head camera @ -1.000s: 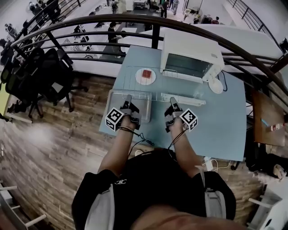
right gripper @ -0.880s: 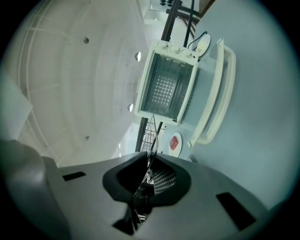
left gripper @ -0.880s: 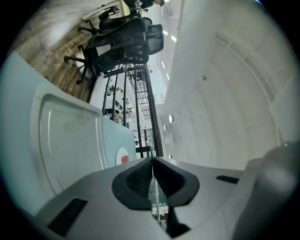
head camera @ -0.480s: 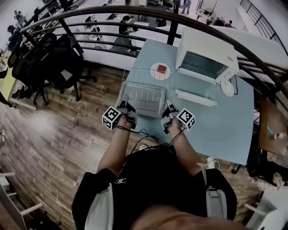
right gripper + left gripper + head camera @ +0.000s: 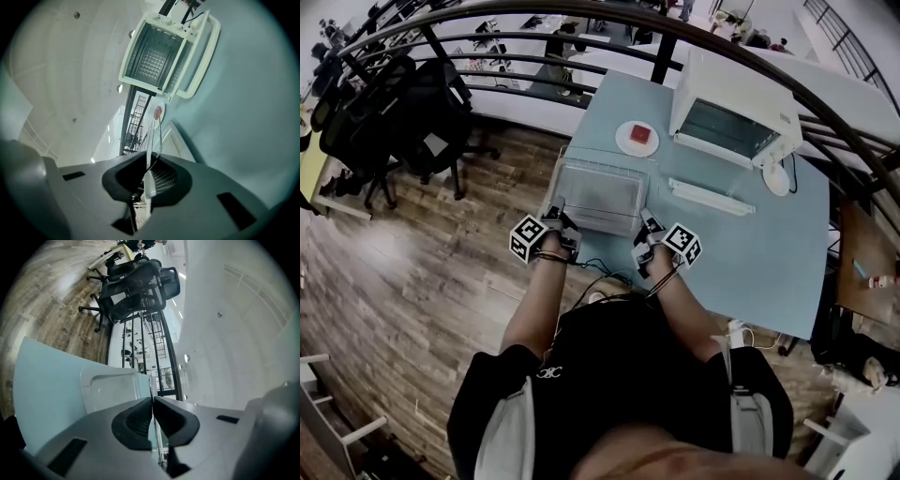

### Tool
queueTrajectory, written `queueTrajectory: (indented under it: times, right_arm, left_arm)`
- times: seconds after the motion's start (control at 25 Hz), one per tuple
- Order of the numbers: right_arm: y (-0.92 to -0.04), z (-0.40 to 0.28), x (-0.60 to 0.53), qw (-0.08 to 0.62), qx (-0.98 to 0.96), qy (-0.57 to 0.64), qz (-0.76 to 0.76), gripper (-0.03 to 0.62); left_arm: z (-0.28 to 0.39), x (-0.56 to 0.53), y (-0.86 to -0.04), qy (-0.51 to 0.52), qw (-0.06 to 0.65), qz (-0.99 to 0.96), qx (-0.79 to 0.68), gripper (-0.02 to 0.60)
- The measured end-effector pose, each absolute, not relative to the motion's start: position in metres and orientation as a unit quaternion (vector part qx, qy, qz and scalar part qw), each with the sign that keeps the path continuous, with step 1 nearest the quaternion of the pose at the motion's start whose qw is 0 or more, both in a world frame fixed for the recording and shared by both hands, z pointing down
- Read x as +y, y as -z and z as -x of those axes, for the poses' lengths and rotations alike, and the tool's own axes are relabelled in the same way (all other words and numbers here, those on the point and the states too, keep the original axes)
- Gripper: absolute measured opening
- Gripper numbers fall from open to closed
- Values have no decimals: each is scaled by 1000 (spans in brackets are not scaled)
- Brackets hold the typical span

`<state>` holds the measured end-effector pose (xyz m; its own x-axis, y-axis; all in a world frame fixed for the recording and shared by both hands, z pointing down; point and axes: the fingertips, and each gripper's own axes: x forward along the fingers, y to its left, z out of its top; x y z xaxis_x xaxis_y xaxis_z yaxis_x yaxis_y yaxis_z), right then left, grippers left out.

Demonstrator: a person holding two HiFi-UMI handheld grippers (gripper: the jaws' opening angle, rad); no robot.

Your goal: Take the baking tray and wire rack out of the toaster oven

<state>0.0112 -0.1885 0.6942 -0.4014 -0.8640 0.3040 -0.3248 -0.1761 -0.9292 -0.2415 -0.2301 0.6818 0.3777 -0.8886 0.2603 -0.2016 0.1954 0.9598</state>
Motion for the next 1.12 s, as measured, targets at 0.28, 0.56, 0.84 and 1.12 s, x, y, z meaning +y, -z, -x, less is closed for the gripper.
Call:
queueTrajectory:
  times: [0.28,0.56,0.84,1.12]
  right_arm:
    - [-712,-4,-187,199,586,597,510,40]
    - [-728,3,-184,177,573,610,517,43]
    - [-755,11,-169,114,545,628,544,73]
    - [-758,11,-161,-30,562,545,621,170]
  left_arm:
    - [247,-230,-707,239,616,-565,-494,29]
    - [252,-234,-725,197,620,-567,-505,35]
    - [258,-228,-744,105,601,-577,-544,46]
    - [268,-225,-747,9,539,-606,-585,95]
